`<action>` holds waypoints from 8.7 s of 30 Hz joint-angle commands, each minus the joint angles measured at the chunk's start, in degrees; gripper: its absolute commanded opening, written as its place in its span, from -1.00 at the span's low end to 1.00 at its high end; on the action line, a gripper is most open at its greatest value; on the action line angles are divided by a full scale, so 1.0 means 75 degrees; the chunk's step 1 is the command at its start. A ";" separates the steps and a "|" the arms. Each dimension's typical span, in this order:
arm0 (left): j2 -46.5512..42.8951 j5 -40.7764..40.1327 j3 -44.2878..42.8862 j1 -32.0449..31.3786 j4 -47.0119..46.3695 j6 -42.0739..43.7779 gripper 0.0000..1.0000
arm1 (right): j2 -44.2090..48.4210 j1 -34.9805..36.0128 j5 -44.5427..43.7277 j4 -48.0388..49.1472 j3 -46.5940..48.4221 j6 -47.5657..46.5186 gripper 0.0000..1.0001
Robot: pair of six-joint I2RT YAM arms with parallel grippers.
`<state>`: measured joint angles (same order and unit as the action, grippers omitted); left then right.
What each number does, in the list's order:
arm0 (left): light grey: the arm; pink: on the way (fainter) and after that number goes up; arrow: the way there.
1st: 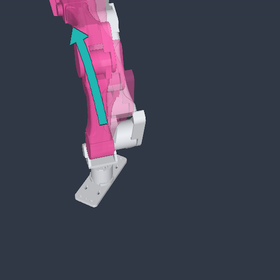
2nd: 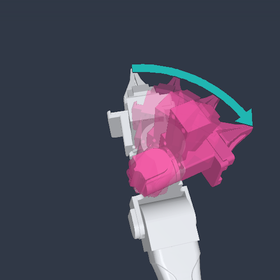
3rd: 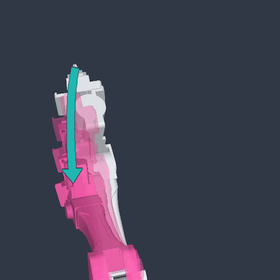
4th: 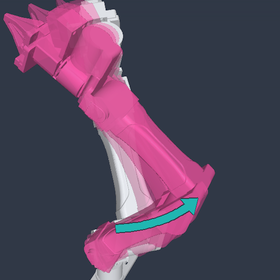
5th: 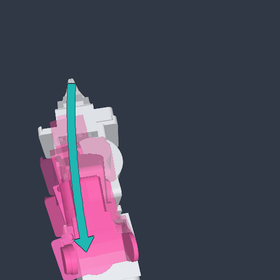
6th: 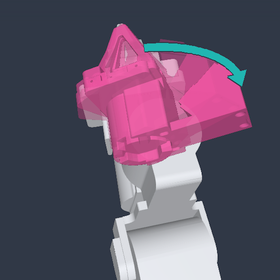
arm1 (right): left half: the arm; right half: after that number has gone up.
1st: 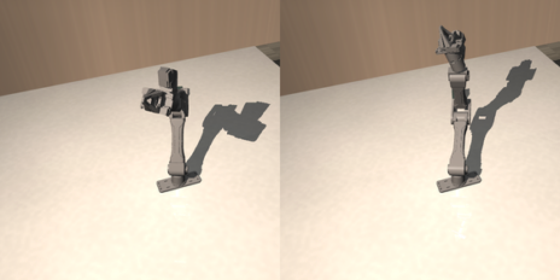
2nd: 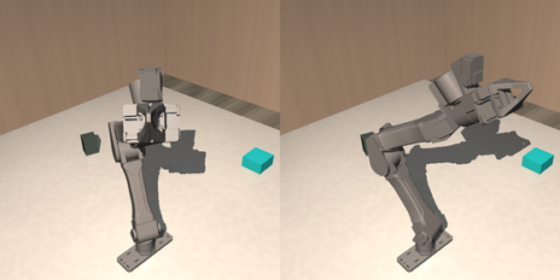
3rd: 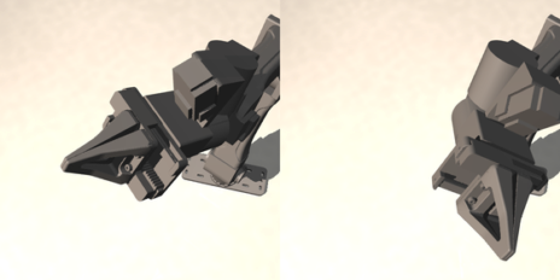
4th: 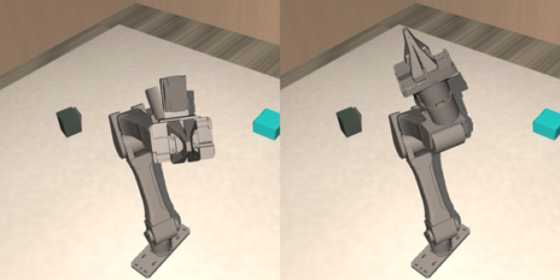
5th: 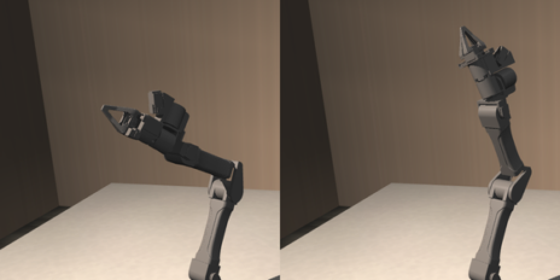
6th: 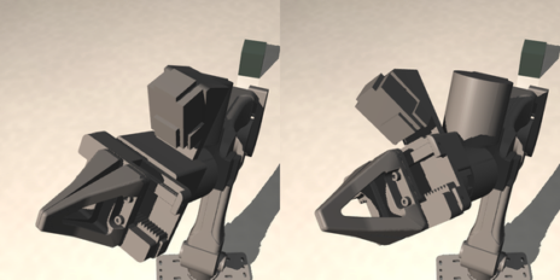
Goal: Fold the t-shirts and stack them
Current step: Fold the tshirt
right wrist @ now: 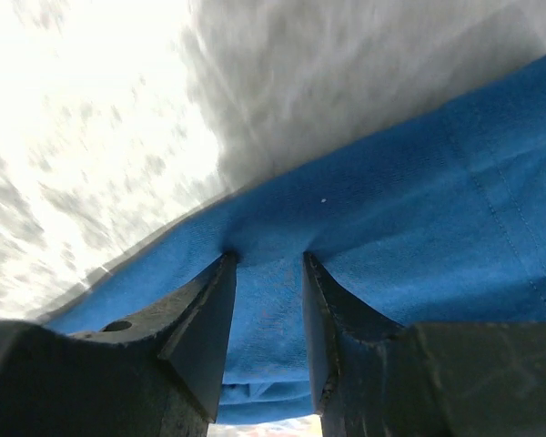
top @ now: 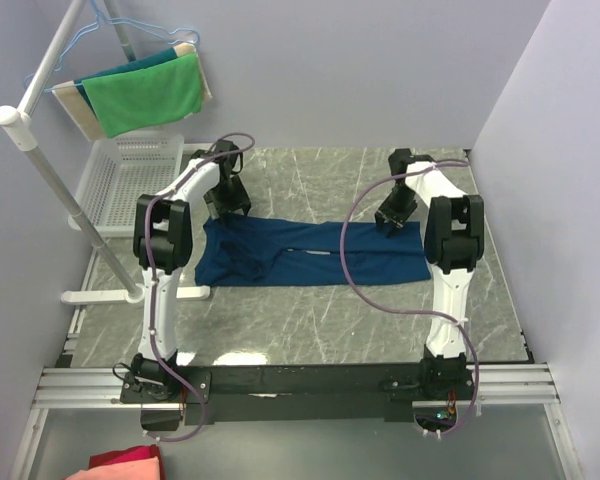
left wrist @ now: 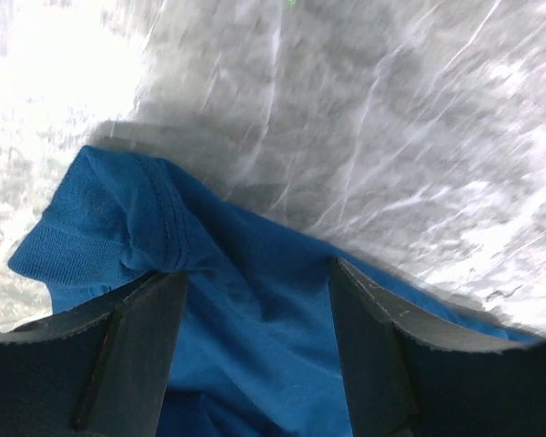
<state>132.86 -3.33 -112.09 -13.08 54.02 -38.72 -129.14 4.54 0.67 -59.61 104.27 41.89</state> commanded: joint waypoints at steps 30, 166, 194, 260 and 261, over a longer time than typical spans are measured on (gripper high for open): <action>-0.0542 0.1428 -0.0665 0.0619 -0.2678 0.0685 0.47 | -0.0852 -0.1098 -0.0989 0.0167 0.3382 -0.0581 -0.17; 0.0309 0.0667 -0.0465 0.0326 -0.0898 -0.0146 0.01 | -0.1824 0.5255 0.0042 0.0402 0.3852 -0.2691 0.02; 0.1387 0.0480 -0.1659 0.0420 -0.0663 -0.0427 0.04 | -0.0934 0.5301 -0.0265 0.0297 0.2903 -0.2573 -1.00; 0.1762 0.0468 -0.2222 -0.0272 -0.1835 -0.0520 0.08 | -0.1906 0.1447 0.0673 0.0460 0.3183 -0.1179 -0.34; 0.1774 0.0468 -0.2211 -0.0271 -0.1928 -0.0544 0.08 | -0.1929 0.1411 0.0673 0.0449 0.3195 -0.1156 -0.34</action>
<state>143.50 2.20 -127.44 -15.31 40.40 -41.69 -141.43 16.12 4.03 -55.66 125.93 31.73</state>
